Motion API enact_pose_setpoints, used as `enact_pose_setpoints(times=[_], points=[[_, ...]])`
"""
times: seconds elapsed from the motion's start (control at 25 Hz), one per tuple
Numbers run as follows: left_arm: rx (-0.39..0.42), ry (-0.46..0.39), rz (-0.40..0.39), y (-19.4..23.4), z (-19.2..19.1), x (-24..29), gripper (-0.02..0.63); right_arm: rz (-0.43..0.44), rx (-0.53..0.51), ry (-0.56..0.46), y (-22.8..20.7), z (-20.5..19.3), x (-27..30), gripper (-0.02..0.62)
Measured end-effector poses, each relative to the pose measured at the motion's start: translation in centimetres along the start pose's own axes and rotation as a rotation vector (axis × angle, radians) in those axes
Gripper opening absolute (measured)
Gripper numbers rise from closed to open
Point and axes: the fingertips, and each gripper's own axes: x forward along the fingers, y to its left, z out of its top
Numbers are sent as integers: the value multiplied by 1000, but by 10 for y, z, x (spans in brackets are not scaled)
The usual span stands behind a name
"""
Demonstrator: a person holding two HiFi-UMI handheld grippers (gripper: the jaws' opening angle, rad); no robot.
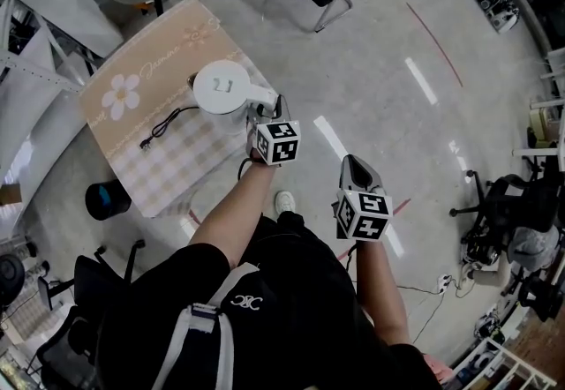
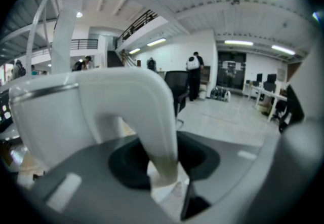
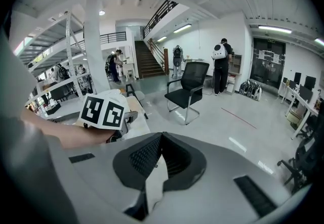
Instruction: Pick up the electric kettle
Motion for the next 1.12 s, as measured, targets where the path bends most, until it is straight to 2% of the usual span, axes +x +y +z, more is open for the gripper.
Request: enact_pose_setpoints(times=[0.36, 0.64, 0.84, 1.12], points=[[67, -2, -65, 3, 2, -8, 134, 14, -19, -12, 9, 9, 8, -2], [131, -65, -81, 10, 33, -22, 135, 26, -15, -36, 14, 21, 13, -2], [137, -87, -104, 13, 60, -42, 138, 51, -6, -90, 21, 37, 20, -2], [162, -105, -180, -2, 89, -86, 138, 58, 45, -199, 19, 78, 20, -2]])
